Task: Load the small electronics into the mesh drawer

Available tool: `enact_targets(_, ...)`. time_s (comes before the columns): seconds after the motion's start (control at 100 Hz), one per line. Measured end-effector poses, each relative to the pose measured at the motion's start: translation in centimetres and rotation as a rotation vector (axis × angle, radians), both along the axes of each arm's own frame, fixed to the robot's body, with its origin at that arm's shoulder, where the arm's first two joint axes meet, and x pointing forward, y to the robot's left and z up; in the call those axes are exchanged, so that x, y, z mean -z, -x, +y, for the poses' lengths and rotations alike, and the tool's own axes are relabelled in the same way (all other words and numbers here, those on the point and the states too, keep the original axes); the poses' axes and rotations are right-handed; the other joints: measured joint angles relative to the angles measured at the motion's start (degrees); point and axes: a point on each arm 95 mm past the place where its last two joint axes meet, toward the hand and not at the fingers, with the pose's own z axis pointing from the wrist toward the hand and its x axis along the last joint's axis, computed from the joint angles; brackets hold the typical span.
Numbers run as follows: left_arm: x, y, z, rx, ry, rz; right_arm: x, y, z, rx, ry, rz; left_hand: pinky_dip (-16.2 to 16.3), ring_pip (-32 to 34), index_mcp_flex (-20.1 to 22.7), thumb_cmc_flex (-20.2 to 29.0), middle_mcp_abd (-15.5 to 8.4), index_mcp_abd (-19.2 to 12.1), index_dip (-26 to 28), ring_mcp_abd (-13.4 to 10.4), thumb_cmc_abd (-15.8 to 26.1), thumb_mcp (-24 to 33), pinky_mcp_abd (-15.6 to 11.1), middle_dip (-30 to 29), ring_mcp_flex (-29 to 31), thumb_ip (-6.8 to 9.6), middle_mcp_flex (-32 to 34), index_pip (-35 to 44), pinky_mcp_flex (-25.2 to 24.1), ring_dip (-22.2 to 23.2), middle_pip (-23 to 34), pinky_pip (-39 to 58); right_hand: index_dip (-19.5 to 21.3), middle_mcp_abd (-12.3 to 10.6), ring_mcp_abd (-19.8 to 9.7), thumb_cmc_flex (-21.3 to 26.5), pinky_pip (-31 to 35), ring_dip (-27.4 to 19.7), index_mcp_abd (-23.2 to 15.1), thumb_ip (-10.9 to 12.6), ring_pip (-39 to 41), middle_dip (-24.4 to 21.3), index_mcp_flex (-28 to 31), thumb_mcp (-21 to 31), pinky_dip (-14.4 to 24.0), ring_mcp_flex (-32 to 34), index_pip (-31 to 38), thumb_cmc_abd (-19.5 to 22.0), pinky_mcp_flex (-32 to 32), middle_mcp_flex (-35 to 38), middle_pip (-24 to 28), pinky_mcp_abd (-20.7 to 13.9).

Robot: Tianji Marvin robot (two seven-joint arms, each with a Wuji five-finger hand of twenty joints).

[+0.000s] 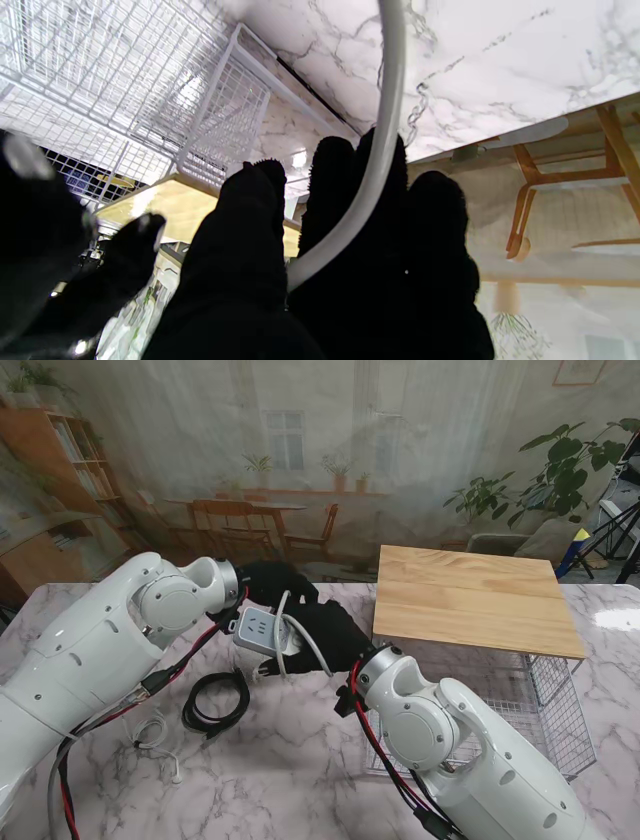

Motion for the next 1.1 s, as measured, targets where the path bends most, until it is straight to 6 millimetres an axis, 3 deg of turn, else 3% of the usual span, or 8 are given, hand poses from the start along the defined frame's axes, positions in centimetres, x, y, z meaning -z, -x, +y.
enact_targets(0.29, 2.4, 1.3, -1.1, 0.106, -0.069, 0.062, -0.7, -0.3, -0.5, 0.044, -0.038, -0.019, 0.66, 0.71, -0.19, 0.01, 0.0, 0.0, -0.12, 0.05, 0.54, -0.1, 0.0, 0.69, -0.53, 0.0, -0.08, -0.03, -0.37, 1.3, 0.12, 0.03, 0.0, 0.13, 0.0, 0.0, 0.0, 0.0, 0.0, 0.0, 0.0, 0.0, 0.0, 0.0, 0.0, 0.02, 0.0, 0.0, 0.45, 1.22, 0.02, 0.0)
enact_targets(0.8, 4.9, 2.2, -2.3, 0.192, -0.153, 0.112, -1.2, -0.5, -1.1, 0.09, -0.084, -0.031, 0.7, 0.86, -0.81, 0.19, 0.0, 0.01, -1.76, 0.12, 1.27, -0.11, 0.0, 0.66, -0.69, 0.0, -0.18, -0.03, -0.62, 1.32, 0.61, 0.05, 0.0, 0.22, 0.0, 0.0, 0.0, 0.76, 0.0, 0.0, 0.02, 0.0, 0.0, 0.0, 0.0, 0.53, 0.0, 0.0, 0.47, 1.4, 2.09, 0.04)
enact_targets(0.84, 4.9, 2.1, -2.2, 0.185, -0.141, 0.106, -1.2, -0.5, -1.1, 0.093, -0.085, -0.032, 0.7, -0.01, -0.83, 0.39, -0.02, 0.32, -4.88, 0.12, 1.57, -0.1, 0.0, -1.63, -1.03, 0.06, -0.69, -0.92, -1.05, -0.08, -0.77, -0.3, 0.0, 0.22, 0.0, 0.0, 0.0, 0.64, 0.0, 0.0, 0.02, 0.0, 0.0, 0.0, 0.0, 0.53, 0.0, 0.0, 0.47, 1.4, 2.09, 0.04)
enact_targets(0.88, 4.8, 2.0, -2.1, 0.169, -0.115, 0.088, -1.3, -0.6, -1.2, 0.096, -0.084, -0.035, -0.05, -3.41, -1.78, 0.19, -0.05, 0.59, -8.48, 0.34, 1.98, 0.79, 0.0, -5.11, -2.67, 1.17, -2.33, -5.63, -2.57, -1.73, -3.73, -2.86, 0.0, 0.22, 0.0, 0.0, 0.0, 0.59, 0.0, 0.0, 0.02, 0.0, 0.0, 0.0, 0.0, 0.17, 0.0, 0.0, 0.48, 1.35, 2.09, 0.04)
enact_targets(1.01, 5.1, 2.1, -1.4, 0.128, -0.057, 0.055, -1.4, -0.7, -1.4, 0.106, -0.08, -0.038, -3.54, -13.32, -8.83, -10.33, 1.15, 5.42, -15.93, 1.7, 3.68, 1.43, -0.05, -17.13, -10.97, 2.27, -13.47, -21.38, -9.88, -8.04, -13.68, -11.88, 0.0, 0.22, 0.0, 0.0, 0.0, 0.57, 0.0, 0.0, 0.02, 0.0, 0.0, 0.0, 0.0, 0.14, 0.0, 0.0, 0.48, 1.3, 2.09, 0.07)
enact_targets(1.1, 5.1, 2.3, -1.0, 0.12, -0.048, 0.052, -1.4, -0.7, -1.5, 0.108, -0.077, -0.037, -6.25, -18.16, -14.31, -14.11, 2.59, 7.82, -20.79, 2.7, 3.68, 1.13, -0.24, -21.67, -17.99, 2.27, -23.96, -29.09, -15.69, -11.66, -18.38, -17.82, 0.0, 0.22, 0.0, 0.0, 0.0, 0.57, 0.0, 0.0, 0.02, 0.0, 0.0, 0.0, 0.0, 0.13, 0.0, 0.0, 0.48, 1.3, 2.09, 0.08)
